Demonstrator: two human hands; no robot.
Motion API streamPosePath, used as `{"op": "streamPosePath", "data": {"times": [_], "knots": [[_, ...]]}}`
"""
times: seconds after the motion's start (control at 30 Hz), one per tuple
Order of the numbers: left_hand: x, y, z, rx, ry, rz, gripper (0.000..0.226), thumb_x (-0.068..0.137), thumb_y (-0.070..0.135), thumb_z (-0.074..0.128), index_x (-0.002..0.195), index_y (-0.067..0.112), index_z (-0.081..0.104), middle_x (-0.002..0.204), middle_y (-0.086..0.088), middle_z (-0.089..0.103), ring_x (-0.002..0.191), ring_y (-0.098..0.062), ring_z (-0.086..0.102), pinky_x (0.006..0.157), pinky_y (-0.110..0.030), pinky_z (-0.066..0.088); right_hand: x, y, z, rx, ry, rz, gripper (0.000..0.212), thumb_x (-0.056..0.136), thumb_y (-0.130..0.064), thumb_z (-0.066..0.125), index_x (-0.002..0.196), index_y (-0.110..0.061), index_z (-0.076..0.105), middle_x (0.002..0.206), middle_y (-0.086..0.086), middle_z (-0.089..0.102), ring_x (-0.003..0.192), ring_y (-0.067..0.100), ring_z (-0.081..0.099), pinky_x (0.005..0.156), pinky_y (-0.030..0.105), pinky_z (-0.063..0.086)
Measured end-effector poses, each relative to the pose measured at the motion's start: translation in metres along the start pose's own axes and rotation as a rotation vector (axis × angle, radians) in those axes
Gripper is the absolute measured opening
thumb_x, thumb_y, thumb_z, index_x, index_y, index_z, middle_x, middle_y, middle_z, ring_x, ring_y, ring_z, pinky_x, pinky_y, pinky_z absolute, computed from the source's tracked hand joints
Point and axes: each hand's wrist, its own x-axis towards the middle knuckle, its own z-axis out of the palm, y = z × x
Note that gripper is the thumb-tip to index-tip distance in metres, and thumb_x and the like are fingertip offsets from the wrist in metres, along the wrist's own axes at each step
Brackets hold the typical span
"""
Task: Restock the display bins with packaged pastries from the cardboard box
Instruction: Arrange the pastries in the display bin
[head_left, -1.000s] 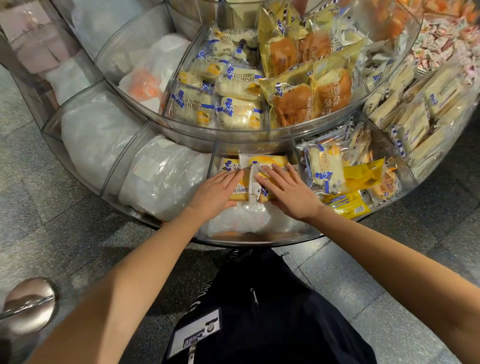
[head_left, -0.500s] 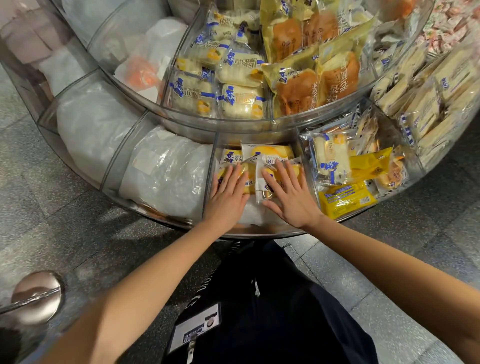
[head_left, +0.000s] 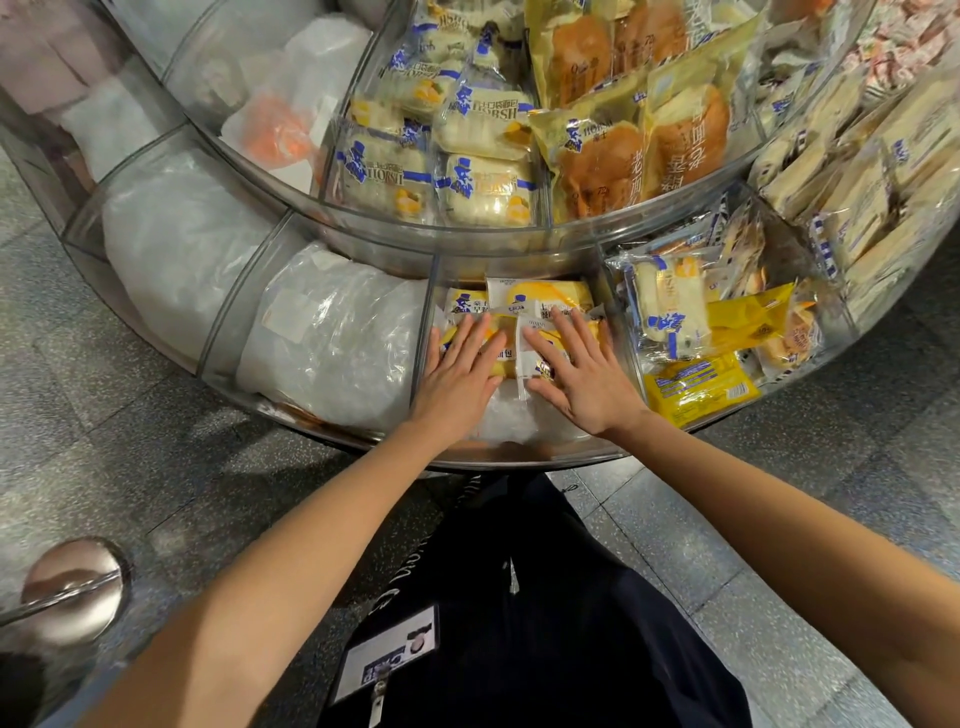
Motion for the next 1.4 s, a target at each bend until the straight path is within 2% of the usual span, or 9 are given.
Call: {"op": "streamPosePath", "data": {"times": [0.17, 0.3, 0.43, 0.5, 0.73, 0.9, 1.07, 1.27, 1.4], "knots": [[0.001, -0.001, -0.012, -0.056, 0.045, 0.001, 0.061, 0.103, 0.031, 0.043, 0.156, 0.021, 0.015, 0.165, 0.001, 0.003, 0.152, -0.021, -0.006, 0.119, -0.044, -0.013, 0.002, -0.002, -0.005, 0.021, -0.014, 0.007, 0.076, 0.087, -0.077, 0.001, 0.152, -0.037, 0.002, 0.164, 0.010, 0.003, 0.150, 0.033, -0.003, 0.115, 0.050, -0.001], [0.003, -0.003, -0.020, -0.017, 0.034, 0.012, 0.069, 0.101, 0.032, 0.048, 0.157, 0.016, 0.010, 0.165, -0.001, 0.003, 0.152, -0.021, -0.006, 0.122, -0.044, -0.007, 0.004, -0.006, -0.011, 0.010, -0.026, 0.021, 0.077, 0.086, -0.078, 0.000, 0.151, -0.038, 0.005, 0.163, 0.014, 0.008, 0.149, 0.039, 0.004, 0.116, 0.059, 0.008], [0.003, -0.011, -0.033, -0.099, 0.027, 0.025, 0.075, 0.097, 0.030, 0.057, 0.156, 0.015, 0.014, 0.164, -0.003, 0.008, 0.151, -0.025, -0.007, 0.123, -0.045, 0.008, 0.001, -0.009, -0.023, 0.040, -0.066, 0.062, 0.093, 0.073, -0.087, -0.010, 0.151, -0.038, -0.003, 0.164, 0.011, -0.004, 0.150, 0.033, -0.006, 0.119, 0.053, 0.002], [-0.002, -0.017, -0.039, -0.098, 0.050, 0.064, 0.070, 0.098, 0.030, 0.055, 0.155, 0.016, 0.018, 0.162, -0.003, 0.014, 0.151, -0.023, -0.002, 0.123, -0.045, 0.014, -0.004, -0.013, -0.031, 0.063, -0.050, 0.078, 0.097, 0.072, -0.087, -0.009, 0.154, -0.035, 0.002, 0.164, 0.011, -0.004, 0.150, 0.032, -0.004, 0.120, 0.050, 0.003], [-0.019, -0.031, -0.068, -0.139, 0.139, 0.041, 0.061, 0.099, 0.028, 0.052, 0.153, 0.015, 0.026, 0.158, -0.005, 0.026, 0.149, -0.022, 0.012, 0.122, -0.043, 0.016, -0.015, -0.033, -0.063, 0.014, 0.025, 0.048, 0.098, 0.080, -0.079, 0.008, 0.156, -0.018, 0.014, 0.162, 0.018, 0.008, 0.150, 0.034, 0.007, 0.121, 0.049, 0.008], [-0.041, -0.027, -0.088, -0.108, 0.224, 0.007, 0.061, 0.100, 0.030, 0.051, 0.153, 0.014, 0.025, 0.157, -0.006, 0.028, 0.147, -0.022, 0.018, 0.119, -0.040, 0.016, -0.012, -0.041, -0.081, -0.070, 0.083, -0.039, 0.076, 0.097, -0.058, 0.037, 0.156, -0.016, 0.015, 0.162, 0.019, 0.008, 0.150, 0.034, 0.006, 0.121, 0.049, 0.008], [-0.083, -0.015, -0.096, -0.089, 0.295, -0.089, 0.062, 0.099, 0.031, 0.049, 0.153, 0.014, 0.025, 0.156, -0.008, 0.027, 0.144, -0.025, 0.022, 0.118, -0.041, 0.018, -0.015, -0.059, -0.092, -0.098, 0.124, -0.112, 0.070, 0.100, -0.049, 0.039, 0.156, -0.016, 0.014, 0.162, 0.017, 0.008, 0.150, 0.032, 0.006, 0.120, 0.047, 0.006], [-0.174, -0.001, -0.071, -0.034, 0.355, -0.281, 0.070, 0.097, 0.031, 0.052, 0.156, 0.019, 0.016, 0.160, -0.005, 0.021, 0.146, -0.025, 0.019, 0.120, -0.039, 0.012, -0.038, -0.112, -0.079, -0.212, 0.071, -0.352, 0.076, 0.091, -0.060, 0.029, 0.149, -0.011, 0.035, 0.155, 0.021, 0.031, 0.144, 0.040, 0.025, 0.114, 0.057, 0.021], [-0.266, 0.004, -0.043, 0.006, 0.405, -0.480, 0.071, 0.096, 0.034, 0.055, 0.155, 0.019, 0.018, 0.159, -0.007, 0.023, 0.145, -0.028, 0.024, 0.121, -0.044, 0.013, -0.060, -0.166, -0.052, -0.249, -0.008, -0.505, 0.074, 0.093, -0.059, 0.032, 0.150, -0.013, 0.034, 0.155, 0.019, 0.031, 0.143, 0.042, 0.026, 0.111, 0.061, 0.025]]}}
